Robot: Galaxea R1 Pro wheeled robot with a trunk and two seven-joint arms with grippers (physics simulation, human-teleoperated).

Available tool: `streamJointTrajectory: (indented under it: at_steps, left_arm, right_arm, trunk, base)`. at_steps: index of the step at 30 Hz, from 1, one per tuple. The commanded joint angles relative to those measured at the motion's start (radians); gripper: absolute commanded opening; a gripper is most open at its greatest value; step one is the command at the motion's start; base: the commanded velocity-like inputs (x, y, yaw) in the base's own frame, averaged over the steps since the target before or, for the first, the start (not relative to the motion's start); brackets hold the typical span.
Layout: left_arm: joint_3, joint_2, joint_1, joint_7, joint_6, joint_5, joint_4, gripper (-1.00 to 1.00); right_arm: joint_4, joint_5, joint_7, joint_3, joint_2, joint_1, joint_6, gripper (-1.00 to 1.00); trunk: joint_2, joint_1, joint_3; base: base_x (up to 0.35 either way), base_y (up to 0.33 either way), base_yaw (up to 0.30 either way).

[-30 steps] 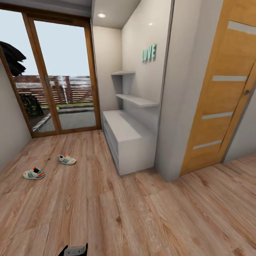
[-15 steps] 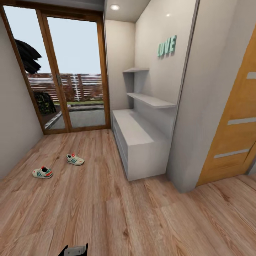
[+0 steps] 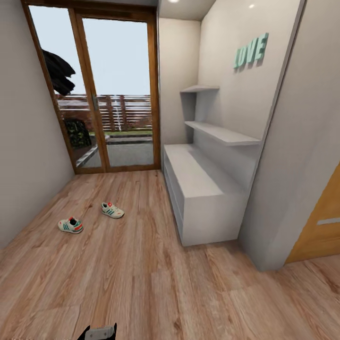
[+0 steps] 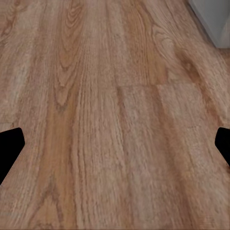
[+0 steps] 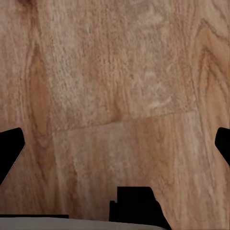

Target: Pick up the two gym shoes and the two sandals from the corridor floor and place them onto the hallstand (shoe rack) in the corridor, making sure they are on the rack and not on the floor. Arrange them so the two gym shoes are next to each other and the two sandals are next to each other.

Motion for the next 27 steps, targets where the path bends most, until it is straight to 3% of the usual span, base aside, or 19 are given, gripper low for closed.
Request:
streamJointTrajectory:
  at_steps: [1, 20, 27]
  left_arm:
    - [0.001, 0.000, -0.001, 0.000, -0.003, 0.001, 0.001, 1.00]
    - [0.002, 0.000, -0.001, 0.000, -0.003, 0.001, 0.012, 1.00]
    - [0.002, 0.000, -0.001, 0.000, -0.003, 0.001, 0.012, 1.00]
  right_arm:
    - [0.000, 0.000, 0.001, 0.000, 0.000, 0.000, -0.003, 1.00]
    - [0.000, 0.000, 0.001, 0.000, 0.000, 0.000, -0.003, 1.00]
    - [0.000, 0.000, 0.001, 0.000, 0.000, 0.000, -0.003, 1.00]
  trunk:
    - [0.000, 0.000, -0.002]
    - [0.000, 0.000, -0.024]
    - [0.000, 0.000, -0.033]
  base:
    - [0.118, 0.000, 0.199]
    - [0.014, 0.000, 0.199]
    - [0.223, 0.000, 0.198]
